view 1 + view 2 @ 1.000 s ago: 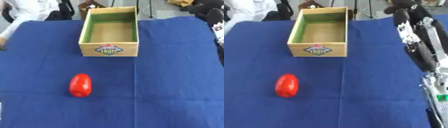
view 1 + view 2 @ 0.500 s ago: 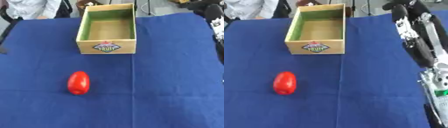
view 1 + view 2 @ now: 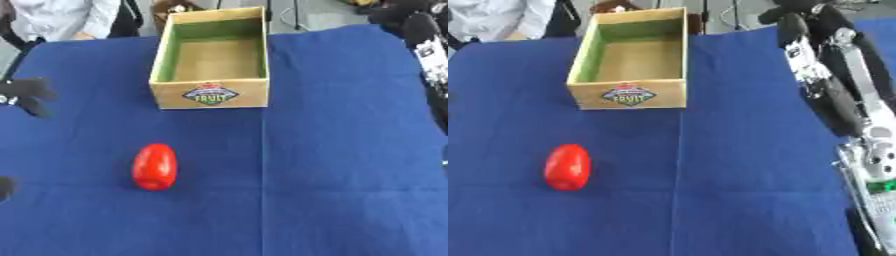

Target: Pick up objects on the table and place them in the box.

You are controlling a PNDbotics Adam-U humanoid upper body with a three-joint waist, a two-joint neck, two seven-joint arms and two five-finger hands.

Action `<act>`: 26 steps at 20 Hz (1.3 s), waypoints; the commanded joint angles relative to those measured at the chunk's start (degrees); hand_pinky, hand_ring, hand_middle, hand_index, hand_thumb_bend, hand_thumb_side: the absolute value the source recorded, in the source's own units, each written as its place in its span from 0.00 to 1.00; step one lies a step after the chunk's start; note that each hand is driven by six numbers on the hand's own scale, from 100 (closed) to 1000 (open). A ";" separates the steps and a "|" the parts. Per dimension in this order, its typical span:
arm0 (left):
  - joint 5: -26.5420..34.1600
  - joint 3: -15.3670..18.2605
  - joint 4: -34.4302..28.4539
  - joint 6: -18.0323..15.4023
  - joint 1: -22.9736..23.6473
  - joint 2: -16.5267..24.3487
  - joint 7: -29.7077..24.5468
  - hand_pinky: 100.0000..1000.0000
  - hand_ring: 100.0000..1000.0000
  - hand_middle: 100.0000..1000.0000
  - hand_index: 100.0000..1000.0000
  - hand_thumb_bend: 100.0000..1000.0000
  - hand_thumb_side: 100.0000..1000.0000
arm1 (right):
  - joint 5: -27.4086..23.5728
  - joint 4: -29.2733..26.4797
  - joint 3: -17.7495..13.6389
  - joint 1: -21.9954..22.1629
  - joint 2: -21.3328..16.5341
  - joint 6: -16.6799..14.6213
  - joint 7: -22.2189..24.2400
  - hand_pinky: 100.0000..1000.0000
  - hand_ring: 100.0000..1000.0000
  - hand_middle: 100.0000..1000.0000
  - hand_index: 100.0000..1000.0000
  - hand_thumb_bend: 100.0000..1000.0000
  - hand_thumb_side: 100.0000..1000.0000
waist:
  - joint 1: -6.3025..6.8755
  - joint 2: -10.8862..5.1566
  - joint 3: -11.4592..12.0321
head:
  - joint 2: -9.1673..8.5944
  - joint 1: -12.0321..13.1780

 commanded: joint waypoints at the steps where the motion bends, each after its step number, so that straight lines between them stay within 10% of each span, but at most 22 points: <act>1: -0.84 -1.30 -0.96 1.62 -1.57 4.33 -1.21 0.57 0.58 0.73 0.96 0.75 0.94 | -0.26 -1.11 0.16 -0.57 -0.77 -0.08 0.35 0.91 0.85 0.66 0.86 0.00 0.78 | 0.08 -1.03 -0.09 | 0.24 0.03; 26: 0.52 -9.97 5.20 4.75 -16.00 9.85 -31.87 0.67 0.73 0.77 1.00 0.89 0.65 | -0.97 -1.11 1.01 -0.53 -0.67 0.35 1.03 0.92 0.85 0.66 0.86 0.00 0.77 | 0.94 -1.17 -1.39 | 1.61 0.33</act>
